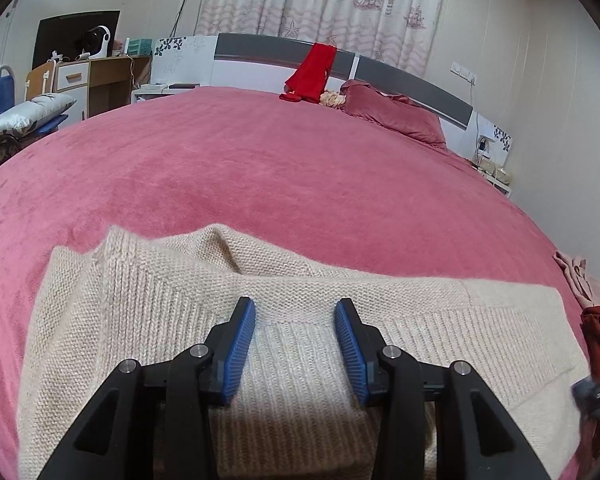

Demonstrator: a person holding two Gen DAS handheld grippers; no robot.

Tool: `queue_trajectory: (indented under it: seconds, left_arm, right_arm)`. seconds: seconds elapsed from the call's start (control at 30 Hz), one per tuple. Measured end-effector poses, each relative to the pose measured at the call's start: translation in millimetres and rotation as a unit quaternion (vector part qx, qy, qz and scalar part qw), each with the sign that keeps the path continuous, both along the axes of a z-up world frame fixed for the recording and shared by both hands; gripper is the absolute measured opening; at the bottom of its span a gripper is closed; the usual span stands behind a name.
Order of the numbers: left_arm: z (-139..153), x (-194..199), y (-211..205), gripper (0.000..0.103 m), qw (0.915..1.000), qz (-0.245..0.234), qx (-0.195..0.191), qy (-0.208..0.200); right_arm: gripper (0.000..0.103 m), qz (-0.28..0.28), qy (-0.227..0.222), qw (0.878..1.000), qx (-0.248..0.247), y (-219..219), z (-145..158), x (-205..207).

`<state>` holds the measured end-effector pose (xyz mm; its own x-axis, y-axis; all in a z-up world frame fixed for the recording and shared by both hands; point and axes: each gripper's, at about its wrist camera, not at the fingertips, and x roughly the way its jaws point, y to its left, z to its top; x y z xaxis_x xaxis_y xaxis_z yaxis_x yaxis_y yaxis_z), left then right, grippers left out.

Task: Fold clothes
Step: 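Open both tools and release the sweater onto the bed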

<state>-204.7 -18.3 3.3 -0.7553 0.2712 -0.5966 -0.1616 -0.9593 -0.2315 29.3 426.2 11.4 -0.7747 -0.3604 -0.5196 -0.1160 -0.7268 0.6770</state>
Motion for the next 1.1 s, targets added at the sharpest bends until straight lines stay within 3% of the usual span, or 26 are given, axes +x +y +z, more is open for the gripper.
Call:
queue_trajectory:
  seconds: [0.07, 0.13, 0.17, 0.2, 0.27, 0.4, 0.53, 0.63, 0.73, 0.83, 0.9, 1.0, 1.03, 1.1]
  left_arm:
    - [-0.5, -0.1, -5.3, 0.043, 0.9999, -0.003, 0.011, 0.000]
    - [-1.5, -1.5, -8.8, 0.043, 0.9998, -0.005, 0.019, -0.002]
    - [-1.6, -1.3, -9.6, 0.043, 0.9998, -0.006, 0.020, -0.003]
    - [-1.4, -1.4, -9.8, 0.043, 0.9998, -0.005, 0.019, -0.004]
    - [0.6, -1.4, -7.8, 0.043, 0.9999, -0.004, 0.010, -0.005]
    - [16.3, 2.8, -6.9, 0.041, 0.9999, 0.001, 0.002, -0.016]
    - [37.7, 40.8, -36.3, 0.042, 0.9966, 0.043, 0.066, 0.024]
    - [33.4, 72.9, -62.1, 0.042, 0.9926, 0.090, 0.071, 0.039]
    - [14.3, 88.3, -85.8, 0.042, 0.9912, 0.113, 0.069, 0.005]
    - [-1.8, 93.8, -104.2, 0.042, 0.9881, 0.108, 0.108, -0.016]
    - [-8.9, 94.1, -116.7, 0.040, 0.9849, 0.108, 0.133, -0.026]
    - [-8.1, 87.5, -135.3, 0.028, 0.9862, 0.105, 0.123, -0.035]
    - [-7.0, 87.3, -146.3, 0.028, 0.9860, 0.110, 0.121, -0.033]
    - [-8.5, 92.2, -175.4, 0.040, 0.9768, 0.186, 0.091, -0.055]
  right_arm:
    - [0.000, -0.059, -0.003, 0.997, -0.039, 22.1, -21.3, 7.5]
    - [0.000, -0.130, 0.001, 0.988, -0.082, 47.3, -23.7, 22.5]
    - [0.000, -0.140, 0.004, 0.987, -0.078, 49.8, -16.3, 25.4]
    - [0.009, -0.150, 0.006, 0.986, -0.075, 52.2, -8.8, 28.3]
    - [0.010, -0.157, 0.019, 0.985, -0.062, 51.6, 10.9, 30.4]
    - [0.010, -0.074, 0.057, 0.995, -0.019, 7.0, 59.7, -11.1]
    - [0.011, 0.030, 0.055, 0.997, 0.035, -80.2, 77.7, -80.1]
    - [0.012, 0.094, 0.046, 0.991, 0.083, -148.8, 75.1, -115.5]
    - [0.013, 0.146, 0.046, 0.978, 0.139, -202.7, 68.7, -133.9]
    - [0.018, 0.197, 0.034, 0.963, 0.182, -251.7, 56.2, -165.4]
    - [0.025, 0.204, 0.015, 0.959, 0.197, -261.3, 38.1, -172.7]
    - [0.025, 0.192, 0.011, 0.958, 0.211, -260.4, 17.3, -172.6]
    - [0.025, 0.189, 0.017, 0.959, 0.209, -257.5, 16.1, -168.9]
    - [0.025, 0.187, 0.027, 0.960, 0.207, -249.3, 14.9, -156.9]
